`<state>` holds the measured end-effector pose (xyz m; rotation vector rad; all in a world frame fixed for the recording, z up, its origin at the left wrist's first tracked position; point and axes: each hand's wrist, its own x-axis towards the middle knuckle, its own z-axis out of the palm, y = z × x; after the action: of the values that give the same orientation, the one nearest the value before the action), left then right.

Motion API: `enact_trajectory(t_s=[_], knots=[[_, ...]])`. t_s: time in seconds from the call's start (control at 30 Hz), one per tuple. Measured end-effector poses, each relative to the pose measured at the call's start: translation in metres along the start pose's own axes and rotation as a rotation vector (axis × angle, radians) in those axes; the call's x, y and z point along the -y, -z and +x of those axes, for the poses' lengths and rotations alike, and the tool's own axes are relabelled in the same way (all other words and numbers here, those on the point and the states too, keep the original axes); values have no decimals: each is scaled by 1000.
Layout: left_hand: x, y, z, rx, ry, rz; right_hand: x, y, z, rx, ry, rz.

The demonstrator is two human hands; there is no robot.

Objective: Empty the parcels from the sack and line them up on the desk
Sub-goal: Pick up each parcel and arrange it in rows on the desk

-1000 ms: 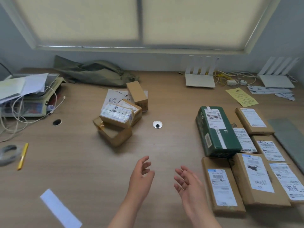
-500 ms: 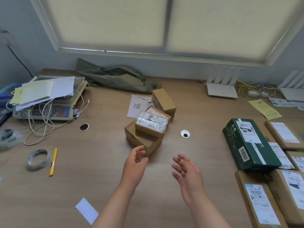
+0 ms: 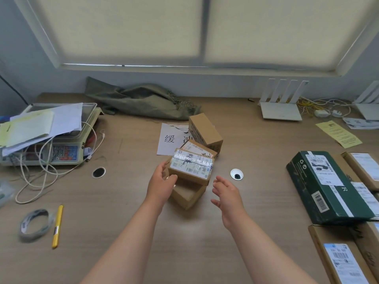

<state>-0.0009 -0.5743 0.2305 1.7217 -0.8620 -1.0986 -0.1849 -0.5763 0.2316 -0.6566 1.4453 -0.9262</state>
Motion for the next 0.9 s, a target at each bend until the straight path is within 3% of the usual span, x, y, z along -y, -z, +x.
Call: enact_trajectory(t_s=[0.3,0.53,0.7,0.9], knots=[[21,-4,23,103,20,99,3,-26,14,47,-52,-9],[27,-6,-2,-9,18,-97,-10,-20,8,-20,-25,58],[32,-12,-43,-79,17,-196,-16,-10,-18,5,14,306],[28,-10,-107,-44,31,-297,-17,0,-63,-7,112,430]])
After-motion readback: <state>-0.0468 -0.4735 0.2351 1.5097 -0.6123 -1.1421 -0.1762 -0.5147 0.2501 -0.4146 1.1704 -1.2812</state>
